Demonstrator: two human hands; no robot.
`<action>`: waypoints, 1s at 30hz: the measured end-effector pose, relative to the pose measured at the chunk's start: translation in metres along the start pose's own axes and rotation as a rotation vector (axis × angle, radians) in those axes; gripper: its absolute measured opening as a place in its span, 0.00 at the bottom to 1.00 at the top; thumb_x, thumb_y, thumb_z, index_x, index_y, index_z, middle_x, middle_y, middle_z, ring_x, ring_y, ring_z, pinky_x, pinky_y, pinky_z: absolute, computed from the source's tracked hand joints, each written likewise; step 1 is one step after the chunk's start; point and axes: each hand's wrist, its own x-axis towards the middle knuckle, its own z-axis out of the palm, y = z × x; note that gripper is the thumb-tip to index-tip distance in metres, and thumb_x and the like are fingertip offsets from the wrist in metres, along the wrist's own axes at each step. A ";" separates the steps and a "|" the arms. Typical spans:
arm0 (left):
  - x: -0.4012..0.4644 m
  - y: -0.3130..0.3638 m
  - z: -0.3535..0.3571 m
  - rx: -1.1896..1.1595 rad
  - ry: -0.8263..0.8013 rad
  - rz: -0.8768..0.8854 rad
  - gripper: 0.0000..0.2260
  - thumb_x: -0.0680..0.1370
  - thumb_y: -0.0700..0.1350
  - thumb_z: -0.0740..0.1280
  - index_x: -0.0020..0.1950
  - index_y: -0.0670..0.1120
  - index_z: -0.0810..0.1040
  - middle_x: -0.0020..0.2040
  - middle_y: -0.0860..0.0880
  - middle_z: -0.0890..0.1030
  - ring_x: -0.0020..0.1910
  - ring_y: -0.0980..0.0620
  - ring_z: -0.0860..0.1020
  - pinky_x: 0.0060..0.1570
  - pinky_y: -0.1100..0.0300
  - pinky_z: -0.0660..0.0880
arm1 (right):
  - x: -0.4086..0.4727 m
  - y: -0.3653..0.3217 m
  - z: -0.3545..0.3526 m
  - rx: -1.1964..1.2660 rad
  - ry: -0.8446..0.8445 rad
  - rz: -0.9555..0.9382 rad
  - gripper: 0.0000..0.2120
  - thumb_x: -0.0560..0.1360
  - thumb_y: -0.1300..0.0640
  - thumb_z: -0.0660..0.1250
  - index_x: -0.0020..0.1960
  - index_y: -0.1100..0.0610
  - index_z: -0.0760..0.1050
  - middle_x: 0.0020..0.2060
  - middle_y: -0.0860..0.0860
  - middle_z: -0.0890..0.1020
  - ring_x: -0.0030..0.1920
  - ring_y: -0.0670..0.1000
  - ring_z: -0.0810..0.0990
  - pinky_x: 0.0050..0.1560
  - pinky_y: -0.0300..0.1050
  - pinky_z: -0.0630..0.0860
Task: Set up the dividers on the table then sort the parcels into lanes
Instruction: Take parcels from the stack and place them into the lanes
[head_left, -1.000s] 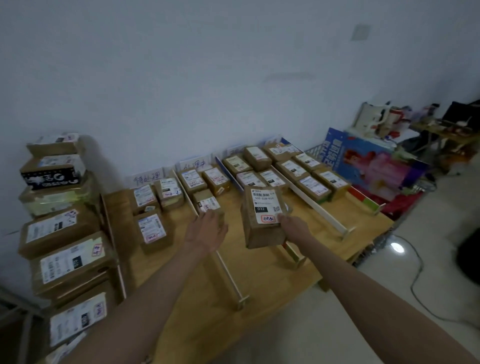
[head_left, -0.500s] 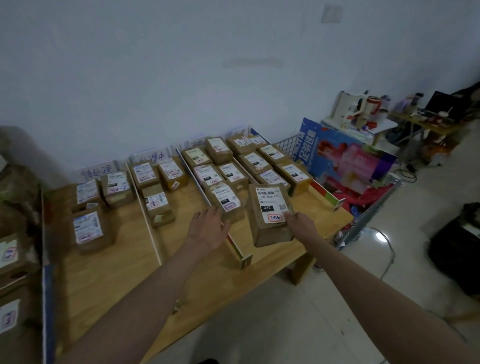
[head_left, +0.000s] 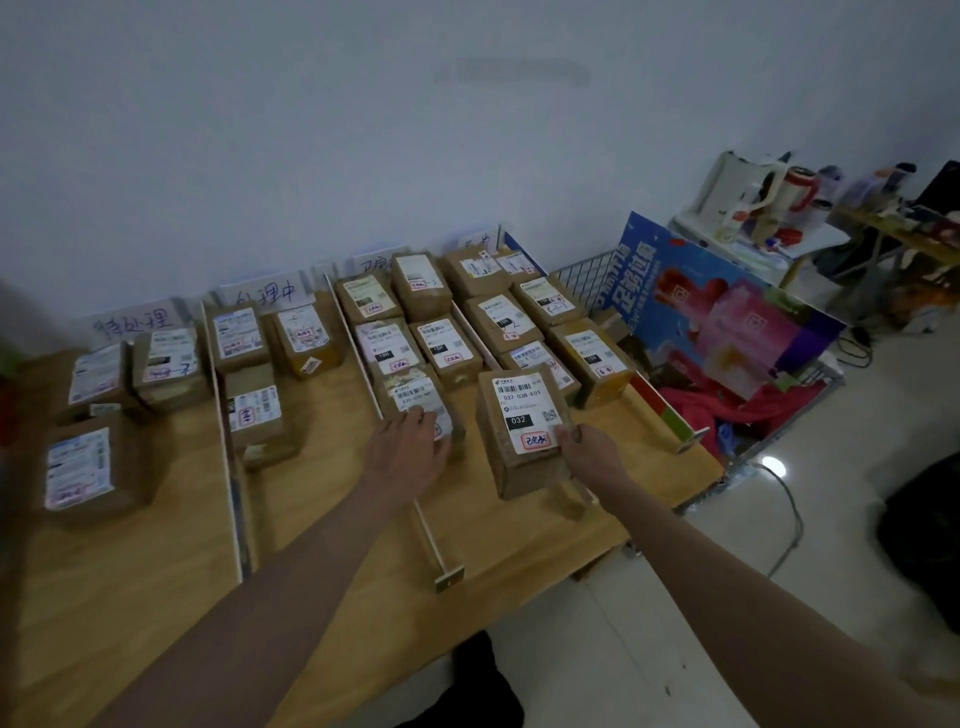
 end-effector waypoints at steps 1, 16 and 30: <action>0.011 0.001 0.005 -0.016 -0.004 -0.016 0.21 0.83 0.55 0.53 0.71 0.46 0.70 0.68 0.47 0.73 0.64 0.47 0.74 0.64 0.53 0.68 | 0.014 -0.001 0.002 0.003 -0.014 -0.008 0.20 0.82 0.48 0.57 0.58 0.65 0.76 0.53 0.58 0.81 0.53 0.57 0.80 0.55 0.58 0.78; 0.104 -0.014 0.057 -0.029 -0.104 -0.189 0.22 0.81 0.55 0.51 0.67 0.46 0.74 0.66 0.47 0.74 0.61 0.45 0.76 0.62 0.52 0.67 | 0.152 -0.014 0.049 -0.152 -0.233 -0.053 0.17 0.82 0.50 0.59 0.61 0.62 0.74 0.53 0.56 0.81 0.53 0.56 0.80 0.48 0.46 0.76; 0.112 -0.011 0.076 -0.040 -0.061 -0.238 0.30 0.76 0.57 0.42 0.61 0.43 0.76 0.63 0.44 0.76 0.57 0.45 0.77 0.62 0.49 0.69 | 0.192 -0.015 0.091 -0.337 -0.345 -0.094 0.19 0.83 0.50 0.55 0.58 0.64 0.76 0.57 0.61 0.76 0.62 0.60 0.71 0.62 0.54 0.72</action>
